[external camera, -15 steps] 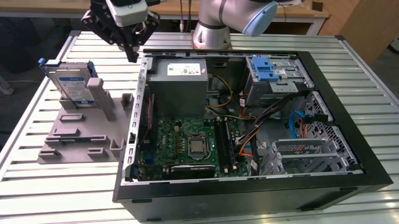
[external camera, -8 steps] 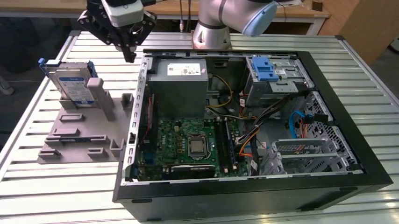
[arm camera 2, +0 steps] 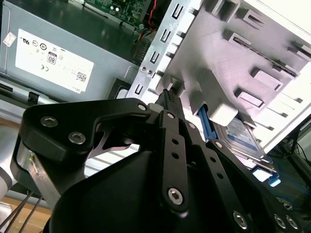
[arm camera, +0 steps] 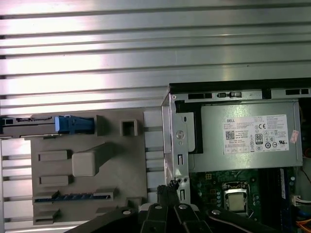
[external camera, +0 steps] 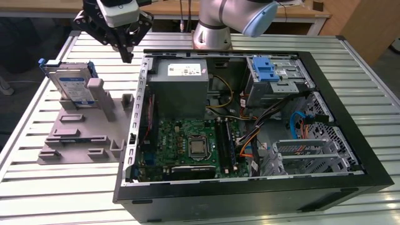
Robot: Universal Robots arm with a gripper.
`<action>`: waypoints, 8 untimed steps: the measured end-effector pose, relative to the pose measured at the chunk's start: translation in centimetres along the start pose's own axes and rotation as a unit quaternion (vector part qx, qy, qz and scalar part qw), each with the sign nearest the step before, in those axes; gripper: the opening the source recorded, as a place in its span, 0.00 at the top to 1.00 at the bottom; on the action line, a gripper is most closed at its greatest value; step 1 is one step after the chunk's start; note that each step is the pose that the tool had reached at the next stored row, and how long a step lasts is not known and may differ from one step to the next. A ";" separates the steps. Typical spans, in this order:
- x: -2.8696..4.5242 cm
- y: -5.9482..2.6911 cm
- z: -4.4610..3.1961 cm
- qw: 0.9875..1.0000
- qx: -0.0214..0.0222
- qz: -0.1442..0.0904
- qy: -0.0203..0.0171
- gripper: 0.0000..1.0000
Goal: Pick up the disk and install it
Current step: 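Reach for the disk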
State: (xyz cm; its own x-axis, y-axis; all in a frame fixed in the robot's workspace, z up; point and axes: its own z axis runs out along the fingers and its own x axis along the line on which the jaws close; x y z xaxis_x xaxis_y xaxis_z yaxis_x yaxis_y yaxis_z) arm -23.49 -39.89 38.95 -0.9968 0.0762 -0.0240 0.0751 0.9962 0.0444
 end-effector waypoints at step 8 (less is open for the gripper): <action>0.80 -0.06 -0.01 1.000 0.000 0.000 0.000 0.89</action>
State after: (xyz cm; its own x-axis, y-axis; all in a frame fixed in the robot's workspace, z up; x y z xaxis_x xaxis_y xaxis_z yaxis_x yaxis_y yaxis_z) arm -24.29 -39.89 38.94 -0.9968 0.0763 -0.0240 0.0752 0.9962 0.0443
